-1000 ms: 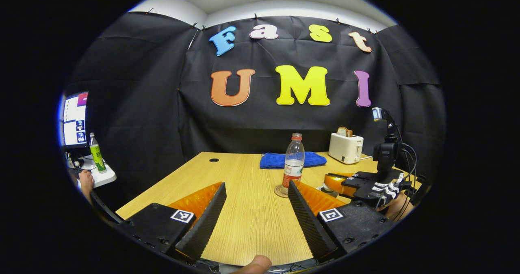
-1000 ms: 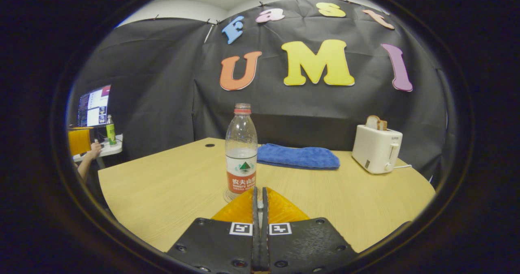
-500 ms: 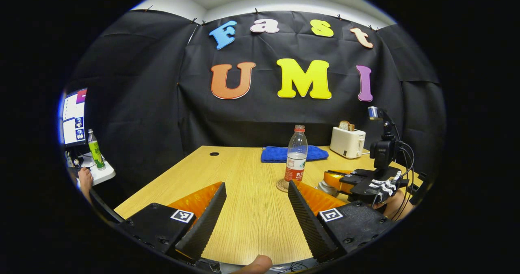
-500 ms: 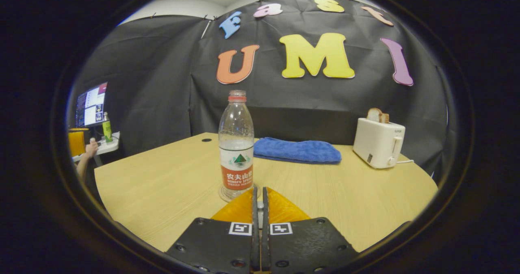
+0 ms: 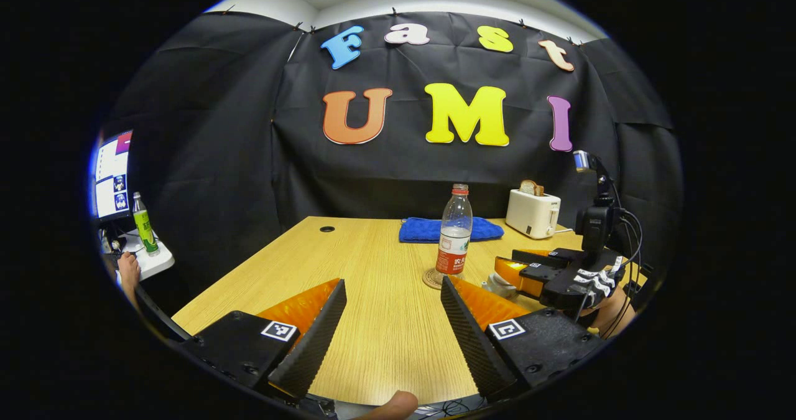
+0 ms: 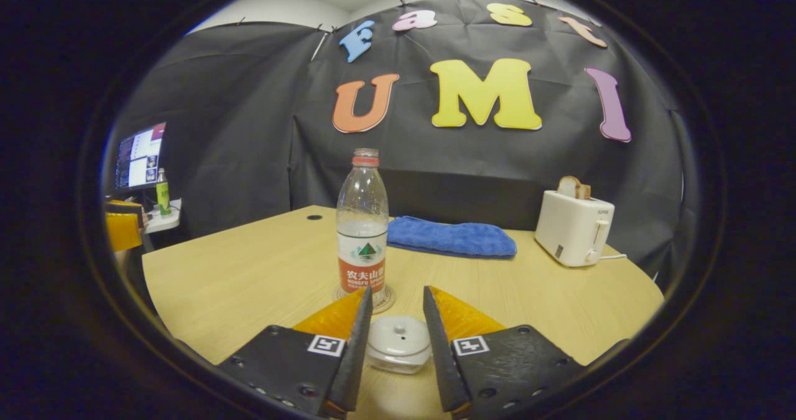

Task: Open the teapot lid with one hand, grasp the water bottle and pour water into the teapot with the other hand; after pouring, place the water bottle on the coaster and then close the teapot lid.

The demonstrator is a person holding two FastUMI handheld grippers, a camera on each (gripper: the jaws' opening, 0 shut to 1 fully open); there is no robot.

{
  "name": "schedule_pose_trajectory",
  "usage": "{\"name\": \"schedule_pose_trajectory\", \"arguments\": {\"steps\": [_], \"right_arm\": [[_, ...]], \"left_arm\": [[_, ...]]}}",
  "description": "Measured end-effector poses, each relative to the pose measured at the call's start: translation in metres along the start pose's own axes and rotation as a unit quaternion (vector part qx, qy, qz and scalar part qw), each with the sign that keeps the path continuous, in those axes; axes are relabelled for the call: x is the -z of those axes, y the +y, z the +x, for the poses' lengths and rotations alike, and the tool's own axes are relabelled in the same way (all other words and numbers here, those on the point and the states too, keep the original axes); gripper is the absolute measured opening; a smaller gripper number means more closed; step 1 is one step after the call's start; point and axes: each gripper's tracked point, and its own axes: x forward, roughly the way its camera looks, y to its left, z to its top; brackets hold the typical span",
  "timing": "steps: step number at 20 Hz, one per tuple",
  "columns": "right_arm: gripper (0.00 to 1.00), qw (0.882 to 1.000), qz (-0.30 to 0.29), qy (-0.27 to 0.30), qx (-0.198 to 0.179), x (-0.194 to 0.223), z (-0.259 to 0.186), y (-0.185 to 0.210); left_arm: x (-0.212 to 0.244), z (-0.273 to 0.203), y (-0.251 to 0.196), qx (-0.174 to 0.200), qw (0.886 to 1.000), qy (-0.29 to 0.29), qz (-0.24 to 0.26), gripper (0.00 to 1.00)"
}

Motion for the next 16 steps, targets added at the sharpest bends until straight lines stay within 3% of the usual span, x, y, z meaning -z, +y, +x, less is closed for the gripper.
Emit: {"name": "schedule_pose_trajectory", "arguments": {"steps": [7, 11, 16], "right_arm": [[0.72, 1.000, 0.006, -0.024, 0.017, -0.026, -0.039, -0.006], [0.96, 0.998, 0.020, -0.049, 0.043, -0.045, -0.084, -0.026], [0.95, 0.992, 0.008, -0.073, 0.104, -0.059, -0.158, -0.066]], "left_arm": [[-0.004, -0.003, 0.001, -0.008, 1.000, -0.002, -0.002, 0.96], [-0.012, -0.010, -0.003, -0.010, 1.000, -0.011, 0.002, 0.96], [-0.025, -0.024, -0.015, -0.005, 1.000, -0.028, 0.004, 0.96]]}}
